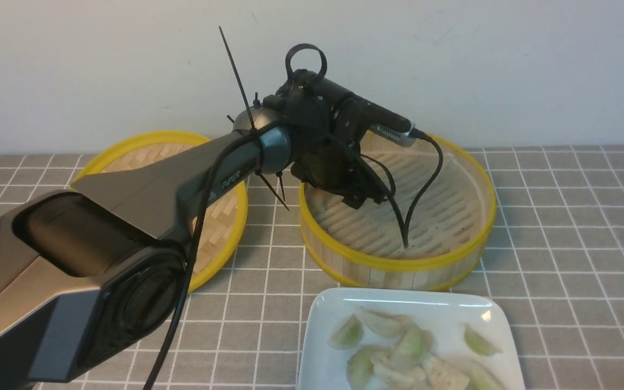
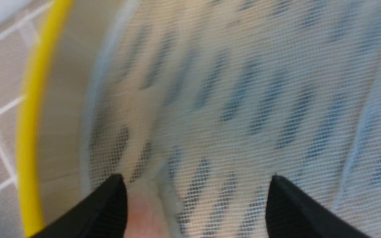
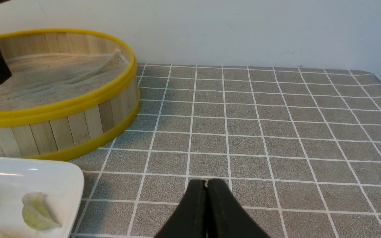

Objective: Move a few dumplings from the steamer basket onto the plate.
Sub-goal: Use the left arm to grab a dumpling from the steamer

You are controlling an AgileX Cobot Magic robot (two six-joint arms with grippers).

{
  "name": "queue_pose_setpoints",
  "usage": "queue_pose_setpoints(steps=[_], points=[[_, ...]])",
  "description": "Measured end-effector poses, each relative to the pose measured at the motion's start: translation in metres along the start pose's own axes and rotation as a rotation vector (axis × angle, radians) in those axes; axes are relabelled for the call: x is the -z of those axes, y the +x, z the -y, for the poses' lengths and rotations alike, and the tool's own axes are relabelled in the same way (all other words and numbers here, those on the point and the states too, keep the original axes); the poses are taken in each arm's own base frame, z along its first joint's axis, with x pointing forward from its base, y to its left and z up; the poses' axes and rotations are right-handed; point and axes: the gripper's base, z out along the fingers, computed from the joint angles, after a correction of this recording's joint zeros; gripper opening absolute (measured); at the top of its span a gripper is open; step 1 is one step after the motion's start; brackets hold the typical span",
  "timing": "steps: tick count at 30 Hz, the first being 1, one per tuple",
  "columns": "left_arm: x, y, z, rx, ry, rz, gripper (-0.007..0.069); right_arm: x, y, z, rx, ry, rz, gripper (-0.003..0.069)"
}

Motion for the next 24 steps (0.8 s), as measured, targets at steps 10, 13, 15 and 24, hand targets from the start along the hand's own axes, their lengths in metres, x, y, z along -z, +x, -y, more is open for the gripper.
queue_pose_setpoints(steps=[10, 13, 15, 24], points=[[0.020, -0.015, 0.026, -0.023, 0.088, 0.003, 0.0493, 0.000, 0.000, 0.000, 0.000, 0.000, 0.000, -0.0014], [0.022, -0.013, 0.019, -0.052, 0.025, -0.021, 0.0493, 0.000, 0.000, 0.000, 0.000, 0.000, 0.000, -0.0014], [0.022, -0.011, 0.013, -0.063, -0.038, -0.049, 0.0493, 0.000, 0.000, 0.000, 0.000, 0.000, 0.000, -0.0014], [-0.001, -0.002, 0.004, 0.031, -0.116, -0.099, 0.0493, 0.000, 0.000, 0.000, 0.000, 0.000, 0.000, -0.0014]])
